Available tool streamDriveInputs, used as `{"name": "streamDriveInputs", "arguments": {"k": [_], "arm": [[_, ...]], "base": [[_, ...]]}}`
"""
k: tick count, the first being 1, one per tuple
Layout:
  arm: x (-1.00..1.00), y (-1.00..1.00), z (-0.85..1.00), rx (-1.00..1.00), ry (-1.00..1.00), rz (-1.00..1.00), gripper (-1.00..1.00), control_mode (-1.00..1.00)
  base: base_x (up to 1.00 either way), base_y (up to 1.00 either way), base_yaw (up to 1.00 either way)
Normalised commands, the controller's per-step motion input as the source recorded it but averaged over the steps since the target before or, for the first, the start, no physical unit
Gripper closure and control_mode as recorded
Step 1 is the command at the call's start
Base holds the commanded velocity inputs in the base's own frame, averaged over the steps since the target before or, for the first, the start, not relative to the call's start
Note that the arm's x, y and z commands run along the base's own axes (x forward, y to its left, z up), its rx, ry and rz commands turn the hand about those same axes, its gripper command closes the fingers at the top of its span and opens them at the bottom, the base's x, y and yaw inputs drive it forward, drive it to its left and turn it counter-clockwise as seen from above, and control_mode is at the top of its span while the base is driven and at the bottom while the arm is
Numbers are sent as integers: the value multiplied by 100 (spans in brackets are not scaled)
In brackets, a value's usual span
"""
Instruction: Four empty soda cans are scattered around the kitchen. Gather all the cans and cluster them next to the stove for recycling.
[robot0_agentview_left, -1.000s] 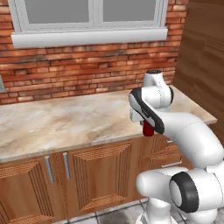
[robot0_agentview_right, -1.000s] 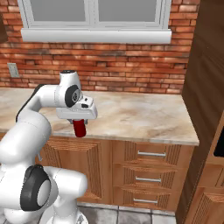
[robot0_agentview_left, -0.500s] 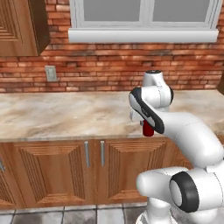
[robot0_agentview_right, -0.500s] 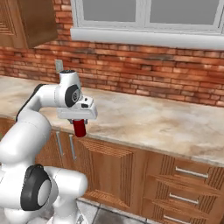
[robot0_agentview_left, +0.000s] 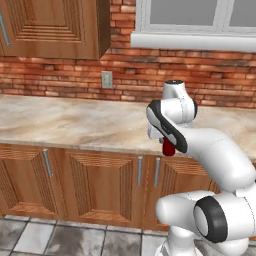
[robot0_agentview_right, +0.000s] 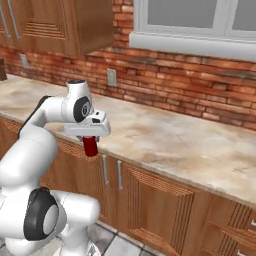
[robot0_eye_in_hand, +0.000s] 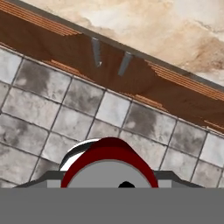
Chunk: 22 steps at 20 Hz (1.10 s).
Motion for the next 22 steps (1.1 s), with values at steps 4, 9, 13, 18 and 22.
{"name": "streamDriveInputs", "arguments": {"k": [4, 9, 13, 18, 22], "arm": [[0, 0, 0, 0, 0, 0, 100, 100], [0, 0, 0, 0, 0, 0, 100, 100], [0, 0, 0, 0, 0, 0, 100, 100], [0, 0, 0, 0, 0, 0, 100, 100], [0, 0, 0, 0, 0, 0, 100, 100]], "base": [[0, 48, 37], [0, 45, 39], [0, 54, 34], [0, 48, 34], [0, 37, 39]]}}
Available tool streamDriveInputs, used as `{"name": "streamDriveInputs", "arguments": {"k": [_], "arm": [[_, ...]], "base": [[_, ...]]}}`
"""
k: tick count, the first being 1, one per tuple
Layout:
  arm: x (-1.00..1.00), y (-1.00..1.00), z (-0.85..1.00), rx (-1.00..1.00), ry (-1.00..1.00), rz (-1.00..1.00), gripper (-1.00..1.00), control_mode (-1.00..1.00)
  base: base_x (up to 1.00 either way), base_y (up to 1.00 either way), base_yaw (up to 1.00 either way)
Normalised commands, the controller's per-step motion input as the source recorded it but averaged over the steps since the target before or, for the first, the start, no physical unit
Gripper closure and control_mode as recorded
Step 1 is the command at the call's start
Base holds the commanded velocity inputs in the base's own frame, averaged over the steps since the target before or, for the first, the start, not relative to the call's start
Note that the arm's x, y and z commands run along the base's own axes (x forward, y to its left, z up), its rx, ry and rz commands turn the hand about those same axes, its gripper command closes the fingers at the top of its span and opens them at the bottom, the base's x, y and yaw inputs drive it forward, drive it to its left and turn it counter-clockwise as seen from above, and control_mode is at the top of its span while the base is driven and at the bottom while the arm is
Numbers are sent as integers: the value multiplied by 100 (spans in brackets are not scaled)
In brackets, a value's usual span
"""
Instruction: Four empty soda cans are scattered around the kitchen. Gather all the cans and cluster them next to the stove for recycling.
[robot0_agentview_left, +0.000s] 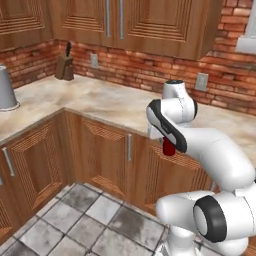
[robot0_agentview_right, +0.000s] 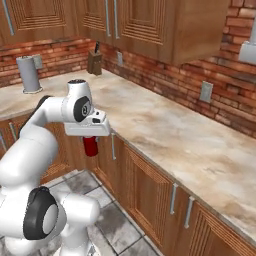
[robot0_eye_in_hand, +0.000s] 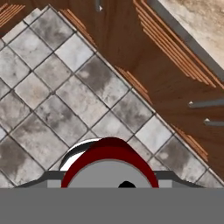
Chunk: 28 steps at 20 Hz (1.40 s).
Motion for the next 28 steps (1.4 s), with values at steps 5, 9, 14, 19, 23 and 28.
{"name": "streamDriveInputs", "arguments": {"k": [5, 9, 14, 19, 23, 28], "arm": [[0, 0, 0, 0, 0, 0, 100, 100], [0, 0, 0, 0, 0, 0, 100, 100], [0, 0, 0, 0, 0, 0, 100, 100], [0, 0, 0, 0, 0, 0, 100, 100], [0, 0, 0, 0, 0, 0, 100, 100], [0, 0, 0, 0, 0, 0, 100, 100]], "base": [[0, 37, 41], [-6, 35, 43], [-12, 40, 42], [-17, 51, 40], [-6, 63, 35], [0, 72, 30]]}}
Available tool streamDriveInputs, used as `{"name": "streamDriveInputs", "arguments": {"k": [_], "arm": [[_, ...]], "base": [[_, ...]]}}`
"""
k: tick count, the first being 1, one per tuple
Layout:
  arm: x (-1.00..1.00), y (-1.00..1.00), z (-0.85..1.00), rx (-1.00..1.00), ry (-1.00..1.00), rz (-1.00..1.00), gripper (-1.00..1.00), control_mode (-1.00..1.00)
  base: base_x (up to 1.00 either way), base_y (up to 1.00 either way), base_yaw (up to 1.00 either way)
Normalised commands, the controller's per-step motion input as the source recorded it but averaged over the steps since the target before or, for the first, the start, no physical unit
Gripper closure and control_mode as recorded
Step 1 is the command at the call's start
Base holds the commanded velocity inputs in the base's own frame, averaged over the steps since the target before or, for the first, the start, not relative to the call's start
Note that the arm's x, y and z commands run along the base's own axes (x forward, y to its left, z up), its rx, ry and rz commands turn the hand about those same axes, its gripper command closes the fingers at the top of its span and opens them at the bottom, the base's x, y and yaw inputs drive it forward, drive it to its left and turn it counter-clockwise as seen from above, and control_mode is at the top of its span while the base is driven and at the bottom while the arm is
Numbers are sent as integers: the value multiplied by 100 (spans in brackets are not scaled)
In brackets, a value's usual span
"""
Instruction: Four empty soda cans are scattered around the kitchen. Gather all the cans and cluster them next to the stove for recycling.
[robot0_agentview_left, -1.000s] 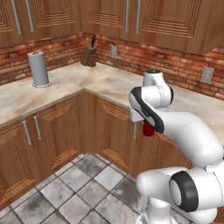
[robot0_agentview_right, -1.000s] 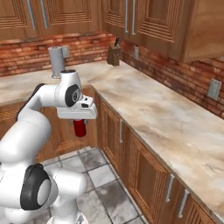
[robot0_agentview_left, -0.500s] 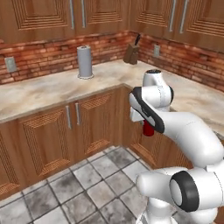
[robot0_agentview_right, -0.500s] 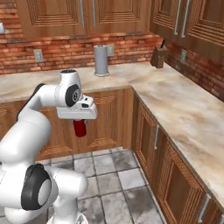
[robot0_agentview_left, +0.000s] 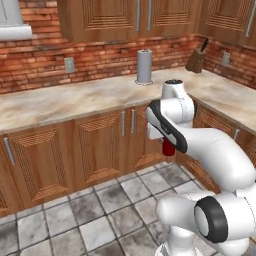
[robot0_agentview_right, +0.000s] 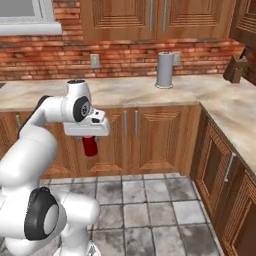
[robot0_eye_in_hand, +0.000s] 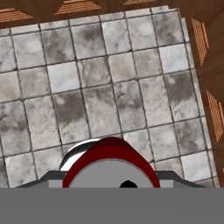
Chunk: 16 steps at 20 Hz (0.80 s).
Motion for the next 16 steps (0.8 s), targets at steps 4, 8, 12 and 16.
{"name": "streamDriveInputs", "arguments": {"k": [4, 8, 12, 16], "arm": [[0, 0, 0, 0, 0, 0, 100, 100], [0, 0, 0, 0, 0, 0, 100, 100], [0, 0, 0, 0, 0, 0, 100, 100], [0, 0, 0, 0, 0, 0, 100, 100]], "base": [[0, 76, 26], [10, 68, 26], [36, 57, 21], [38, 51, 22]]}}
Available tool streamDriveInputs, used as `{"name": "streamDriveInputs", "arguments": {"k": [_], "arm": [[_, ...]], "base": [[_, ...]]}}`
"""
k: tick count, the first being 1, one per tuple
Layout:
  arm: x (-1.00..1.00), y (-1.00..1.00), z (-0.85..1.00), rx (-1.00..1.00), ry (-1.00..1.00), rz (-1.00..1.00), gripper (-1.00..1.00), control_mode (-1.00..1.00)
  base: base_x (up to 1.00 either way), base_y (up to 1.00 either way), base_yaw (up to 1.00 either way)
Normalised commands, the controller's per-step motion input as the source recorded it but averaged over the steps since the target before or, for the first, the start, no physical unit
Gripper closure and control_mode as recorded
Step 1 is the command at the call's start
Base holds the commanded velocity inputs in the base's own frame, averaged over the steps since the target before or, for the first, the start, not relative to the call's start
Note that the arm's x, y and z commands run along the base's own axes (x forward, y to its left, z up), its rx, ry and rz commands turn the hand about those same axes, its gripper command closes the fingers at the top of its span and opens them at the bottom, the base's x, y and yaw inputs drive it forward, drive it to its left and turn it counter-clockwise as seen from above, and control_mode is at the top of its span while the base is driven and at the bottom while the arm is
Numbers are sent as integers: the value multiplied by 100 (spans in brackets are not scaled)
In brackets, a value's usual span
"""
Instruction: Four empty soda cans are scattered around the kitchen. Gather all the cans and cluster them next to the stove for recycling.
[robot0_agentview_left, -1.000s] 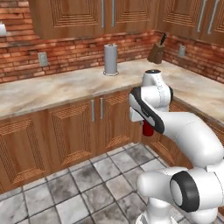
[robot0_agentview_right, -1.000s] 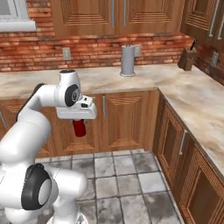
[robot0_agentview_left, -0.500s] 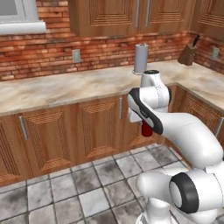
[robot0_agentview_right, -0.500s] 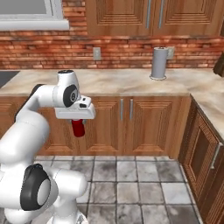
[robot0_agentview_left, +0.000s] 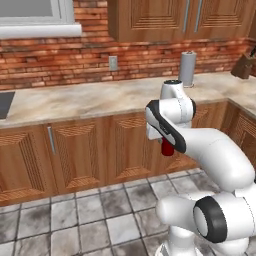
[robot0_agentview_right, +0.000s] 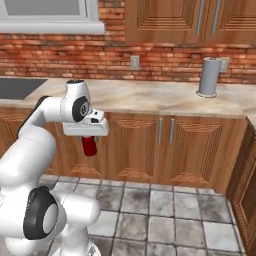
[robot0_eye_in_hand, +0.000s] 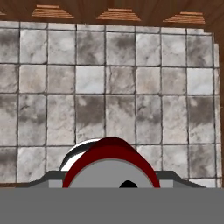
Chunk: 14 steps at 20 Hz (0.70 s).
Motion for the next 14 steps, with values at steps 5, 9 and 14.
{"name": "streamDriveInputs", "arguments": {"k": [5, 9, 14], "arm": [[0, 0, 0, 0, 0, 0, 100, 100], [0, 0, 0, 0, 0, 0, 100, 100], [0, 0, 0, 0, 0, 0, 100, 100]], "base": [[46, 46, 22], [76, 26, 17], [82, 22, 16]]}}
